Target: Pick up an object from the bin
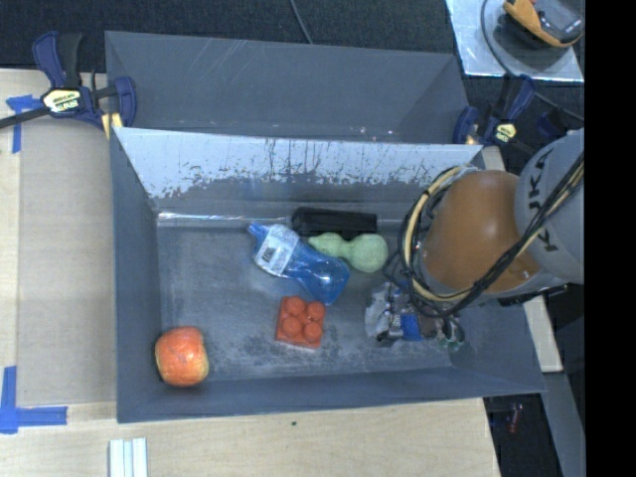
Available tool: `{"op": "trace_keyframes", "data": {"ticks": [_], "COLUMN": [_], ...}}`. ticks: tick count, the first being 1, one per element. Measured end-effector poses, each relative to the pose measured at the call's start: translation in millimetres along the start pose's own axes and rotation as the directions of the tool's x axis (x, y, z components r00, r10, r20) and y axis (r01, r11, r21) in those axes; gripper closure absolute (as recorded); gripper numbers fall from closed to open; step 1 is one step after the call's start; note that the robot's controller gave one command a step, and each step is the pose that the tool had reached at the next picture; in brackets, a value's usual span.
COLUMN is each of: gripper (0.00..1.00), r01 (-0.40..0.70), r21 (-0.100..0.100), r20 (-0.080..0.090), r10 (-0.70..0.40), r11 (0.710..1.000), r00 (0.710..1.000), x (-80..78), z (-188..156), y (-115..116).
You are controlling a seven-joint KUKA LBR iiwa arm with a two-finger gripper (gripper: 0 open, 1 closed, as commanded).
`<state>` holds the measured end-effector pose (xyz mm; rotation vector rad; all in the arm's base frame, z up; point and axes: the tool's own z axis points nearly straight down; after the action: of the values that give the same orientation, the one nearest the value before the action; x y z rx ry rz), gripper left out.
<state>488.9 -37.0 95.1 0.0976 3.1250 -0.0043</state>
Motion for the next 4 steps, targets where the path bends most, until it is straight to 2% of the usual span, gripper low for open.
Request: {"op": "trace_keyframes", "data": {"ticks": [1, 2, 3, 4], "gripper": [1.00, 1.00, 1.00, 0.00], "r01": [0.001, 0.192, 0.253, 0.020], "r21": [0.000, 0.000, 0.001, 0.002], "r20": [0.000, 0.002, 0.002, 0.013], "r10": [-0.001, -0.192, -0.253, -0.020], "r11": [1.000, 0.981, 0.968, 1.000], "r00": [1.000, 0.981, 0.968, 1.000], "x": [0.0, -35.4, -35.3, -4.2], "z": [0.0, 3.4, -2.9, 23.3], "y": [0.2, -26.0, -19.0, -26.0]}}
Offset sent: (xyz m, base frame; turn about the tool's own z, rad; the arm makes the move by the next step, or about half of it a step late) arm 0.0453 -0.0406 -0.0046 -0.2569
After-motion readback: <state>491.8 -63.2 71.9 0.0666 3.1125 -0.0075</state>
